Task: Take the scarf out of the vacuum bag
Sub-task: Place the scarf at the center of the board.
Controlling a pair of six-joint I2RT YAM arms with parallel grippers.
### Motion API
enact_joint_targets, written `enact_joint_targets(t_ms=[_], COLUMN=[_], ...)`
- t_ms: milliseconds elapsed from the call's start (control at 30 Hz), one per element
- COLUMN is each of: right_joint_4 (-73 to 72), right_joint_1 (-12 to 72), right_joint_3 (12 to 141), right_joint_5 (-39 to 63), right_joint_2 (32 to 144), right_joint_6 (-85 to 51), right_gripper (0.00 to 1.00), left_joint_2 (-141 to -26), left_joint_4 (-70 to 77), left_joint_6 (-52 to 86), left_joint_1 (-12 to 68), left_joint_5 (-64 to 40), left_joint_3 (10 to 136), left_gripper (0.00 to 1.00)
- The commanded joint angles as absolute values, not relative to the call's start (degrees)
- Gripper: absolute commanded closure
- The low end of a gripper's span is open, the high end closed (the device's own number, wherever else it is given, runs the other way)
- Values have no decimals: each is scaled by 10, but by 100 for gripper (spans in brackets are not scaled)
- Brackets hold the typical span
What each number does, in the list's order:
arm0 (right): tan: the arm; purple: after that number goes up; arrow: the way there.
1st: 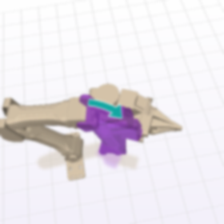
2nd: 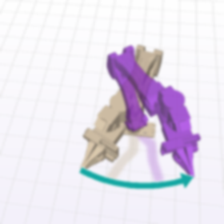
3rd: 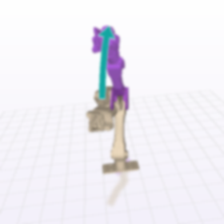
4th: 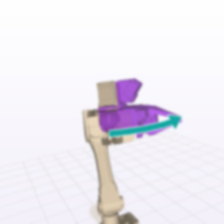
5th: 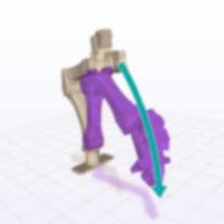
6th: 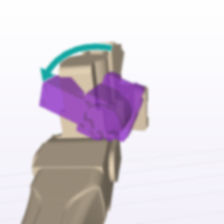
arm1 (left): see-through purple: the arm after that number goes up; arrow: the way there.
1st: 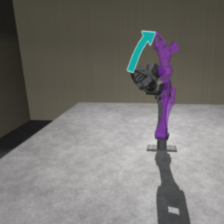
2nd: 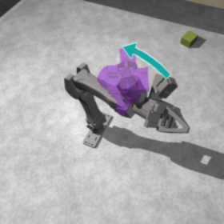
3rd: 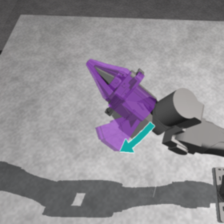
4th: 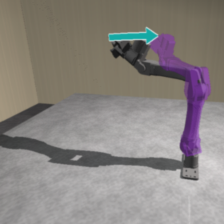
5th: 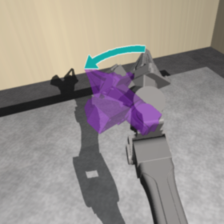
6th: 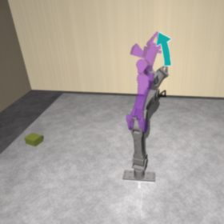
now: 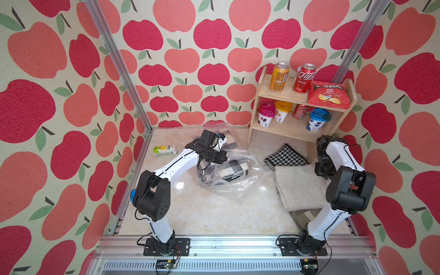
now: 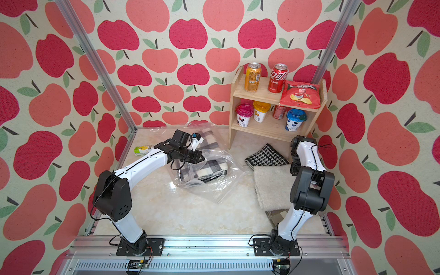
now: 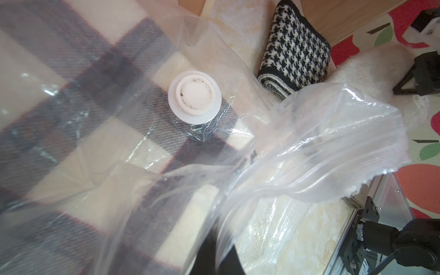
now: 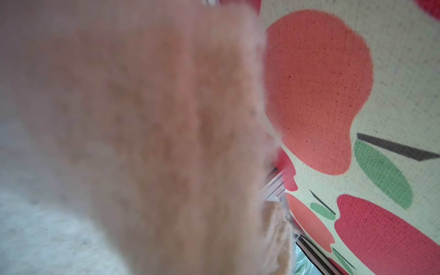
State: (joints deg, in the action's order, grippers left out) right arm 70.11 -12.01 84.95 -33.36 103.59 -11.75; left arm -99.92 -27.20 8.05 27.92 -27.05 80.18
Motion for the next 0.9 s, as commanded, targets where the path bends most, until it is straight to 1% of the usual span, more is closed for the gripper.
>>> enact_joint_targets(t_ms=[0, 33, 67, 100, 167, 200, 233, 400, 700, 833, 867], right_joint_4=[652, 647, 644, 641, 636, 634, 632, 619, 601, 577, 567], right_joint_1=[-128, -130, -130, -131, -132, -132, -132, -132, -114, -91, -87], right_joint_3=[839, 837, 837, 835, 835, 834, 834, 833, 813, 785, 774], right_joint_5=[-335, -334, -334, -332, -324, -327, -329, -330, -329, -297, -269], right_joint_2=[1040, 1041, 1044, 1044, 1046, 1046, 1045, 1025, 970, 924, 911], right_joint_6=[-112, -113, -113, -113, -114, -115, -116, -123, -136, -152, -156], right_gripper=[100, 94, 77, 65, 45, 33, 25, 0, 0, 0, 0], left_joint_2=[-1000, -999, -998, -998, -997, -997, -997, -994, -991, -990, -990], left_joint_4=[-266, -265, -265, -265, -266, -267, -268, -266, -263, -261, -261], left_joint_6=[74, 74, 73, 73, 71, 71, 70, 69, 67, 67, 67], left_joint_1=[284, 285, 285, 286, 287, 287, 287, 288, 290, 292, 294], left_joint_5=[-277, -278, -277, -276, -276, -277, -276, -274, -277, -275, -276], left_joint_3=[798, 798, 798, 798, 798, 798, 799, 798, 795, 794, 794], left_gripper=[100, 100, 100, 100, 100, 100, 100, 100, 100, 100, 100])
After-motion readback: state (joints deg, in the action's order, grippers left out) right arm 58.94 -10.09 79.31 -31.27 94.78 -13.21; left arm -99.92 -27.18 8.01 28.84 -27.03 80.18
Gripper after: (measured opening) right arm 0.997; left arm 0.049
